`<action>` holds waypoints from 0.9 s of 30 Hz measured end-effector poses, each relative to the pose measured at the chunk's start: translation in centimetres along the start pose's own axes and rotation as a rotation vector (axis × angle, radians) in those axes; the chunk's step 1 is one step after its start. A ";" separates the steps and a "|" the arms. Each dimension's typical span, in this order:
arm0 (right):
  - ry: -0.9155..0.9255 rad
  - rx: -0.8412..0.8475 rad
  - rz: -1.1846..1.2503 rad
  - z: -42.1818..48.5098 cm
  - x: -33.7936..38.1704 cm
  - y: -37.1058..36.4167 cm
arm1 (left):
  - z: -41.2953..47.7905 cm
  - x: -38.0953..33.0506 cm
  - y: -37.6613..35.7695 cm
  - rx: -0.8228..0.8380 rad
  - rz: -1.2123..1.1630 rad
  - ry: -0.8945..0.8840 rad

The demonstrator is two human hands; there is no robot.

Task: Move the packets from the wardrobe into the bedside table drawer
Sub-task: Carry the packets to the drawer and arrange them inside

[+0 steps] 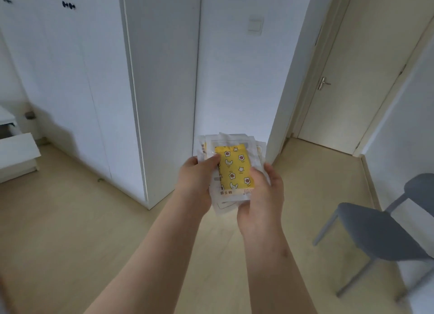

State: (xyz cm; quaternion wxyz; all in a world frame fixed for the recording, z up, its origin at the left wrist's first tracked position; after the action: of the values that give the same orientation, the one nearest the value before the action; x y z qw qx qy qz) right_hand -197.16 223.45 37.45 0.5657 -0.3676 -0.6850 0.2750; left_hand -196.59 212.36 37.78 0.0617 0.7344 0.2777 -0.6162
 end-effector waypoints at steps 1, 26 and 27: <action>0.000 0.011 0.012 1.3 -0.4 -0.7 | 1.5 -0.5 -0.2 -0.008 0.016 -0.008; -0.562 0.408 -0.130 12.3 -17.6 -15.8 | 13.8 -7.2 13.4 -0.658 -0.159 -0.181; -0.576 0.423 -0.142 12.2 -18.8 -16.3 | 14.0 -7.2 14.5 -0.679 -0.172 -0.181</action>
State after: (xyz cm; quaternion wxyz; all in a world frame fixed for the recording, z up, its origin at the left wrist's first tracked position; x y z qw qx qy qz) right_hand -210.54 199.19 37.01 0.4309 -0.1015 -0.7679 0.4630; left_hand -202.36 191.78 37.60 0.2745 0.5883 0.5209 -0.5543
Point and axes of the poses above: each hand's wrist, its own z-axis towards the middle knuckle, its own y-axis out of the back of the hand, x = y × z, the point moved 4 cm from there along z, towards the middle knuckle, and after that the axes turned 13 degrees about z, right-handed, at the moved point
